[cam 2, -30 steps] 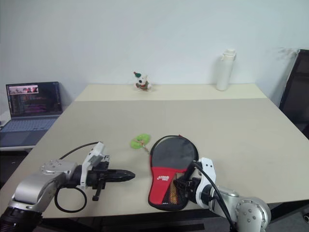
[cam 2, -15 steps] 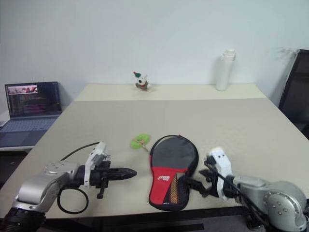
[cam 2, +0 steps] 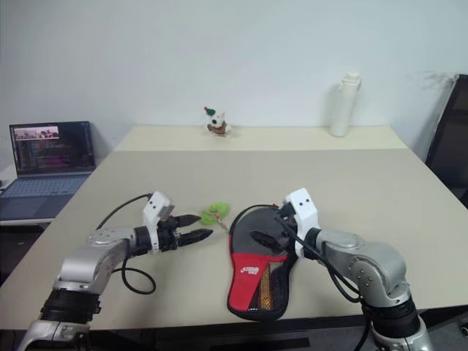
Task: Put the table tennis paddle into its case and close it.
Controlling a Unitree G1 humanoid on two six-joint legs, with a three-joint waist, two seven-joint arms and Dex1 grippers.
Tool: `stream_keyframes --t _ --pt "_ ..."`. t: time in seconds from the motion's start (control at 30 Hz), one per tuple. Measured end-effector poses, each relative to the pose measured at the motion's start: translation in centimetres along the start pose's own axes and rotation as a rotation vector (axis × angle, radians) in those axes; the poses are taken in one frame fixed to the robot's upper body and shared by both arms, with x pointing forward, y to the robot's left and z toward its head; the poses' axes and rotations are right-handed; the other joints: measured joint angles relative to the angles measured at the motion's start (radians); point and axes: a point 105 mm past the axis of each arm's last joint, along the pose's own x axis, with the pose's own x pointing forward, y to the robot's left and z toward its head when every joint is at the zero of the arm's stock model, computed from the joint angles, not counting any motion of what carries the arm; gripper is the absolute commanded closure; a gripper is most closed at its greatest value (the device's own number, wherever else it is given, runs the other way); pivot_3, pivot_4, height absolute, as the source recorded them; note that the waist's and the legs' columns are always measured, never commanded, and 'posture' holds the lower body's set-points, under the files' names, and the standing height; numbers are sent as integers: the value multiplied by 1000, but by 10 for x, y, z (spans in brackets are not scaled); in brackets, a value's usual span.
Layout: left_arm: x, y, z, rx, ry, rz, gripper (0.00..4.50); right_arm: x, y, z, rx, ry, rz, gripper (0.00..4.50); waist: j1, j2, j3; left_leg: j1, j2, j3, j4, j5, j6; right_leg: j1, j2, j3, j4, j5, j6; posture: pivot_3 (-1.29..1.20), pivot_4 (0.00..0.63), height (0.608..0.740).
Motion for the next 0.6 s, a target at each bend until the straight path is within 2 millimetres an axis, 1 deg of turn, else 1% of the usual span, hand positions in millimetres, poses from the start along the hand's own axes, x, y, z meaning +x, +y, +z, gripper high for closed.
stream_keyframes --t 0.13,0.23,0.3,0.4,0.47,0.6 --pt "8 29 5 -1 8 151 36 6 7 -3 -36 10 29 0 1 0 0 0 0 -1 1 0 0 0 0 -1 0 1 2 0 150 740" --pt "16 41 4 -28 23 195 36 8 7 -4 -48 6 29 0 1 0 0 0 -1 0 1 0 0 0 0 -1 0 1 2 0 150 740" --pt "22 43 1 -49 34 198 36 10 10 -5 -51 10 38 0 1 0 0 0 -1 0 1 0 0 0 0 -2 0 3 -2 0 150 740" --pt "35 43 -5 -72 60 186 36 12 10 -7 -49 11 33 0 2 0 0 0 -1 1 1 0 0 0 0 -2 0 4 -2 0 150 740" --pt "45 41 -8 -87 78 169 36 14 12 -8 -43 10 36 0 2 0 0 0 -1 1 1 0 0 0 0 -3 0 4 -2 0 150 740" --pt "56 37 -9 -80 101 124 36 15 13 -11 -33 12 30 0 2 -1 0 0 -1 1 1 0 0 0 0 -4 0 4 -2 0 150 740"
